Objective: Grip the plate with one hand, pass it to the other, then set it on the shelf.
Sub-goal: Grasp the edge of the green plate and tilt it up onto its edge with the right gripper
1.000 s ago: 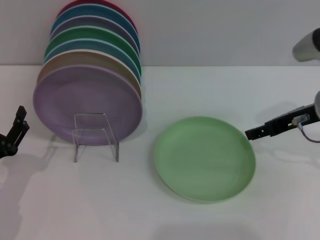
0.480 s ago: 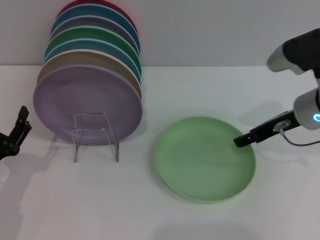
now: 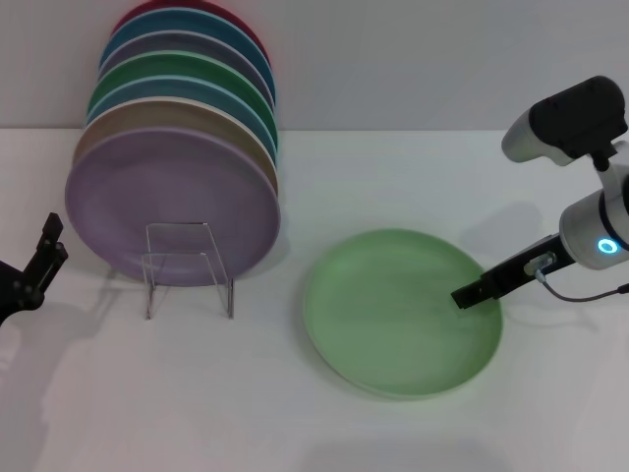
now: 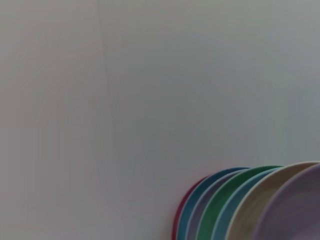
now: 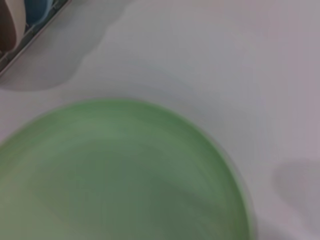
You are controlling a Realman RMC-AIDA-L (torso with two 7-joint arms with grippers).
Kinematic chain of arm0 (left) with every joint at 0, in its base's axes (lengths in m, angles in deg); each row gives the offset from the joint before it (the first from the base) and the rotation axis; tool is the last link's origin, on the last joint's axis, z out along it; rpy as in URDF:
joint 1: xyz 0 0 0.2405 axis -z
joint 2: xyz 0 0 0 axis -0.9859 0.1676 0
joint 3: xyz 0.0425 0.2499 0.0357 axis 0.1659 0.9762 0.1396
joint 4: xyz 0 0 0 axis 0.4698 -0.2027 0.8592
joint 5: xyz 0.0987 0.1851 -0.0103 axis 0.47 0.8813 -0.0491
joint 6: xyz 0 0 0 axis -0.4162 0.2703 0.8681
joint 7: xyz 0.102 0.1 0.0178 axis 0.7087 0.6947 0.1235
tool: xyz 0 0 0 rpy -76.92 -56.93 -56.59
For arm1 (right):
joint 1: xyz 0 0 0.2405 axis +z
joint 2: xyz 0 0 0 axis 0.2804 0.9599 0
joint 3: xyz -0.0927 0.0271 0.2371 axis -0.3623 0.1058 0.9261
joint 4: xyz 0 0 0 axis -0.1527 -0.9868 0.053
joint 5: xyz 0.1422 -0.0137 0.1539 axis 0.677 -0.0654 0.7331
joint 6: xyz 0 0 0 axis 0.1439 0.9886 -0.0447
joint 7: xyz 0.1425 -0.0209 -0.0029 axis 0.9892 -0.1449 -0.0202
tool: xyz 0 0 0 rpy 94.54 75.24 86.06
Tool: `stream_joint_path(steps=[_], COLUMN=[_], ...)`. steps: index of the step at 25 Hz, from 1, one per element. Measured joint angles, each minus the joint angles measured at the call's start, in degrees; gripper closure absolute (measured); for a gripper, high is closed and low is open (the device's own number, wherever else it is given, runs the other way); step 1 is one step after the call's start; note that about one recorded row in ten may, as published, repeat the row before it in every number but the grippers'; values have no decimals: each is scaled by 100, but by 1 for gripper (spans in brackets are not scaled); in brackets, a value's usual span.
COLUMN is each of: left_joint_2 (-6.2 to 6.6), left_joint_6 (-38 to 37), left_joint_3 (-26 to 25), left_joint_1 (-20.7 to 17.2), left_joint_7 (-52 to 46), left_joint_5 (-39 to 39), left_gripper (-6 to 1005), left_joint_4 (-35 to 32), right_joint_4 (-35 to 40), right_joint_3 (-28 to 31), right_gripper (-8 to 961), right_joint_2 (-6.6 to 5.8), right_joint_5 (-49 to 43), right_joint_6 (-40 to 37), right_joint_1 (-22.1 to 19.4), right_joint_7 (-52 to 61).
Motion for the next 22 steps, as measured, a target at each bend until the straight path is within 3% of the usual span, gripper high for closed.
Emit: stream_joint_path(steps=[13, 18, 21, 22], left_joint_2=[0, 0, 0, 0], left_joint_6=[19, 50, 158, 197], left_joint_3=[73, 72, 111, 164], left_joint_1=[17, 46, 55, 60], left_joint_7=[4, 3, 3, 19], left_joint_5=[-11, -14, -12, -13], left_gripper=[234, 237, 239, 239], left_joint_4=[18, -7, 15, 27], right_joint_4=[163, 198, 213, 233], right_joint_3=[-28, -47, -47, -47], right_gripper=[208, 430, 663, 678], right_joint_2=[2, 1, 4, 8], right_joint_5=[-75, -77, -78, -78], right_joint_6=[-54, -64, -79, -91], right_joint_1=[82, 88, 98, 103], right_joint_7=[199, 199, 203, 207])
